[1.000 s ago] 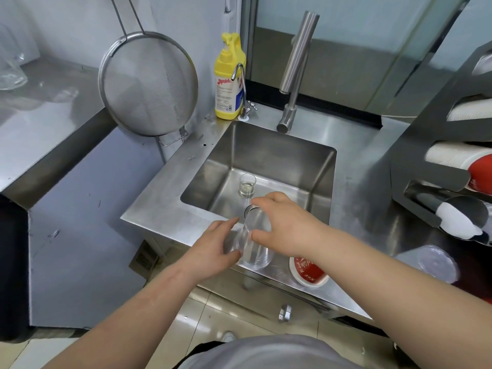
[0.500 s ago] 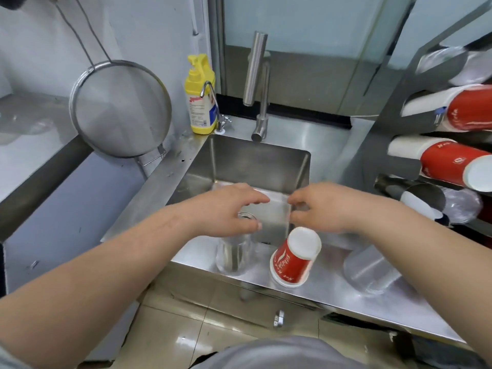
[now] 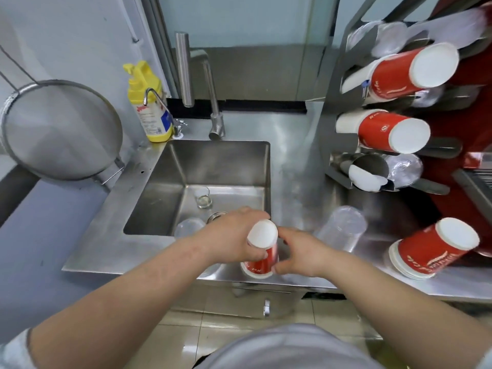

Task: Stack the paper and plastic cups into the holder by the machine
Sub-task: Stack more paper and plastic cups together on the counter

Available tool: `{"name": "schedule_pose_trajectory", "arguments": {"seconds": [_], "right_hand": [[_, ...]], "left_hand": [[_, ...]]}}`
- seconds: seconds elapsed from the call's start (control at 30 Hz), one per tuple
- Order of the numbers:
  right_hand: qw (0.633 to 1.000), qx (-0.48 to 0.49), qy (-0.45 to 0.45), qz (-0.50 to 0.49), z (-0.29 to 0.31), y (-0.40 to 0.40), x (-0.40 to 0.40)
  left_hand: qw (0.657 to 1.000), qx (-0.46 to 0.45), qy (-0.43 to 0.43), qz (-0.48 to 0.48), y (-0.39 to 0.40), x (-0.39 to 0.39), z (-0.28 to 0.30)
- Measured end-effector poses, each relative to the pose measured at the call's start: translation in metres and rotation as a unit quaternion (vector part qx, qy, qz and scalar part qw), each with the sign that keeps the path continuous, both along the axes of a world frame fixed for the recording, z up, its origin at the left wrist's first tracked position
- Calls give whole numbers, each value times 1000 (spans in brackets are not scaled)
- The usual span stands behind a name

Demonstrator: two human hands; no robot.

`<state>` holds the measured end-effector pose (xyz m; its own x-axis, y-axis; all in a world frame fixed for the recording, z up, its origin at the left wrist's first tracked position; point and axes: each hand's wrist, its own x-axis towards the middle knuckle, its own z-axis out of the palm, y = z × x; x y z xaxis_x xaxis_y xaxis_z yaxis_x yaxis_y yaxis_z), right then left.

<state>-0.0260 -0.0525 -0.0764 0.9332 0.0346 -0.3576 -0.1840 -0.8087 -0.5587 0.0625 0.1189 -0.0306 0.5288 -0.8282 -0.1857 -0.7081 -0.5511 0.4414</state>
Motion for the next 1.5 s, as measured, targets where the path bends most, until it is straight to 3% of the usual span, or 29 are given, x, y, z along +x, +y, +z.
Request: {"name": "schedule_pose_trajectory", "arguments": {"seconds": [0.2, 0.43, 1.03, 1.17, 1.33, 1.5], "right_hand": [[994, 81, -8, -70, -25, -3, -10], [991, 103, 4, -86, -27, -15, -12], [980, 153, -84, -94, 21, -31, -5], [973, 168, -126, -98, 44, -32, -5], [967, 135, -193, -98, 87, -45, -10], [952, 101, -266, -114, 125, -79, -33]], "left_hand": [[999, -18, 30, 41, -9, -6, 2], [995, -26, 56, 78, -15, -12, 8], [986, -125, 24, 104, -21, -7, 58], [976, -184, 0, 117, -22, -8, 75], [947, -284, 30, 148, -35, -14, 103], [934, -341, 36, 100, -67, -31, 136]]}}
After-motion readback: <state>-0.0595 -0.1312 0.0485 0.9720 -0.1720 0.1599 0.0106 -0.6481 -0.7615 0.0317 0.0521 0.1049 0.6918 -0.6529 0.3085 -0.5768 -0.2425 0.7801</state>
